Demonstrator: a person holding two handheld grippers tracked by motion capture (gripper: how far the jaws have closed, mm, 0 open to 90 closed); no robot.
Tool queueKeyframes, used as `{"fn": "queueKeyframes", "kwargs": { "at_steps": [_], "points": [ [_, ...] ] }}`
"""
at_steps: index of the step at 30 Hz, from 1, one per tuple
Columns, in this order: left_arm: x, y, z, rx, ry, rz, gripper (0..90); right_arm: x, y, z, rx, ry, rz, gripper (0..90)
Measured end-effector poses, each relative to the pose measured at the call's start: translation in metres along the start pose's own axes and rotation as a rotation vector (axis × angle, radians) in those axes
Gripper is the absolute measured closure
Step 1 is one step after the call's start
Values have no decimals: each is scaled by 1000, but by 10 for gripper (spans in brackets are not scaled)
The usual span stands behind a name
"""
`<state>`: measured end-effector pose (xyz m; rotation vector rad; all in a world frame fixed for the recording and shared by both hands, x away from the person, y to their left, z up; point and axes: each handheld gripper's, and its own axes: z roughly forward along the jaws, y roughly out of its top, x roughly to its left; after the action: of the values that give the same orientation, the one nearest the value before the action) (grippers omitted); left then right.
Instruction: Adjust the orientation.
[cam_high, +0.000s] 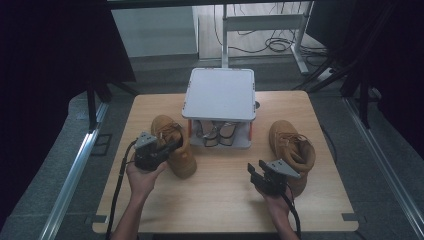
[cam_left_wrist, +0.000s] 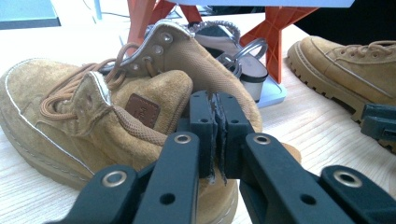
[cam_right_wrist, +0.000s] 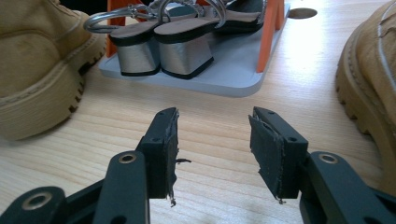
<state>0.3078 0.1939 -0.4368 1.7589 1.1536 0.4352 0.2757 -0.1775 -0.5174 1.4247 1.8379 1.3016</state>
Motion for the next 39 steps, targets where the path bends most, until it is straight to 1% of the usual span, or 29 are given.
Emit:
{"fn": "queueKeyframes", "kwargs": {
  "at_steps": [1,3,5,7,10,11,13,15,16,17,19,21,23,25,27,29,31,32,34,35,37,39],
  "points": [
    [-2,0,-3,-9,2,5,865,0,0,0,-1,9,6,515],
    [-8,-2,-9,-27,4,27,865,0,1,-1,-4,10,5,515],
    [-16,-6,-19,-60,-6,41,866,0,1,-2,-8,11,8,515],
    [-23,-12,-27,-82,-14,52,868,0,2,-2,-9,10,9,515],
    [-33,-22,-28,-91,-34,64,869,0,1,-2,-7,5,12,515],
    [-36,-25,-27,-91,-42,64,870,0,1,-2,-6,6,11,515],
    [-45,-33,-19,-69,-64,77,870,1,1,-1,-4,6,6,515],
    [-53,-40,-5,-28,-67,109,870,1,1,-1,-4,6,5,515],
    [-55,-43,0,-16,-67,114,870,1,1,-1,-3,6,7,515],
    [-57,-45,9,0,-67,111,871,1,0,-1,-3,5,5,515],
    [-57,-48,24,17,-55,102,873,1,0,-1,1,6,5,515],
    [-54,-50,37,28,-48,73,873,1,-1,-1,1,9,4,515],
    [-52,-51,48,25,-34,60,877,1,-1,-1,0,14,8,515],
    [-51,-51,54,12,-19,50,879,1,-1,-1,0,15,8,515],
    [-50,-51,58,-4,-13,41,881,2,-1,0,4,12,7,515],
    [-51,-50,62,-13,-31,25,883,2,-2,1,7,12,6,515],
    [-51,-49,65,-20,-5,33,884,3,-2,1,11,19,7,514],
    [-49,-49,66,-15,5,33,885,3,-2,1,11,21,7,514],
    [-42,-49,69,2,42,32,886,4,-2,0,8,25,9,514],
    [-39,-49,69,0,30,32,895,3,-2,-1,7,27,10,514],
    [-39,-49,68,8,35,40,896,2,-2,-1,8,26,15,513],
    [-37,-50,66,9,27,43,896,1,-2,-1,12,25,17,513]
  ]
}}
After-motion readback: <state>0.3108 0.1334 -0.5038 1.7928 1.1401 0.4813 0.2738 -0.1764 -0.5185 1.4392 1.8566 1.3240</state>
